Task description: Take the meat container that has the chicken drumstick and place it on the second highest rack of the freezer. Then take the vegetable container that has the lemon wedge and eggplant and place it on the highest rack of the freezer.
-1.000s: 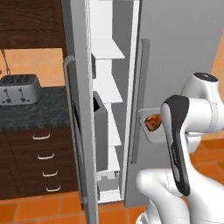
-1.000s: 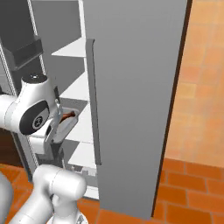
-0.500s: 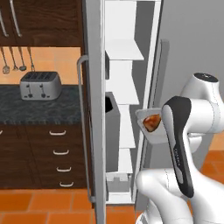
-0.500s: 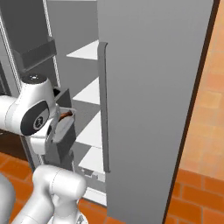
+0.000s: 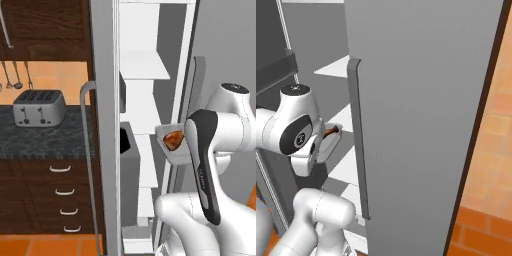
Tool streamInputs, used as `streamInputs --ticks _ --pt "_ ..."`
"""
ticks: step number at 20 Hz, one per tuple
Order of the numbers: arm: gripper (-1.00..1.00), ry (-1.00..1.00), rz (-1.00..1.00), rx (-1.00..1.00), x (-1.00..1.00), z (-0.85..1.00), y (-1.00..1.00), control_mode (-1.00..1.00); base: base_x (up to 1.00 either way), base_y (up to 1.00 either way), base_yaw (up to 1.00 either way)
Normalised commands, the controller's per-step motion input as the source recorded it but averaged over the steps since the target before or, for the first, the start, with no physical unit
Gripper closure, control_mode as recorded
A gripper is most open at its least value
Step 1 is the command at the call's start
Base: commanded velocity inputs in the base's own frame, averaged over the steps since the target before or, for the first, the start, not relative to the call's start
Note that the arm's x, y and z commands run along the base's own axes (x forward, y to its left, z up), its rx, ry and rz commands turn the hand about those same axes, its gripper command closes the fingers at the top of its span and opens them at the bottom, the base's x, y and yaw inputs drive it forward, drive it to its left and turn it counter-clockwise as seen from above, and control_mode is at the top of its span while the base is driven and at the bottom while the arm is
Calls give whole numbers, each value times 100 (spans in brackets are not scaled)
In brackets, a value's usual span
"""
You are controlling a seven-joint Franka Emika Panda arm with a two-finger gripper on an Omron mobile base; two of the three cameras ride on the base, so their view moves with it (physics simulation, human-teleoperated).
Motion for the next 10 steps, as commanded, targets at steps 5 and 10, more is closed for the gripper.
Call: streamInputs --ticks 5,10 --pt "100 0 0 0 0 0 0 100 58 0 0" --pt "100 0 0 0 0 0 0 100 29 1 0"
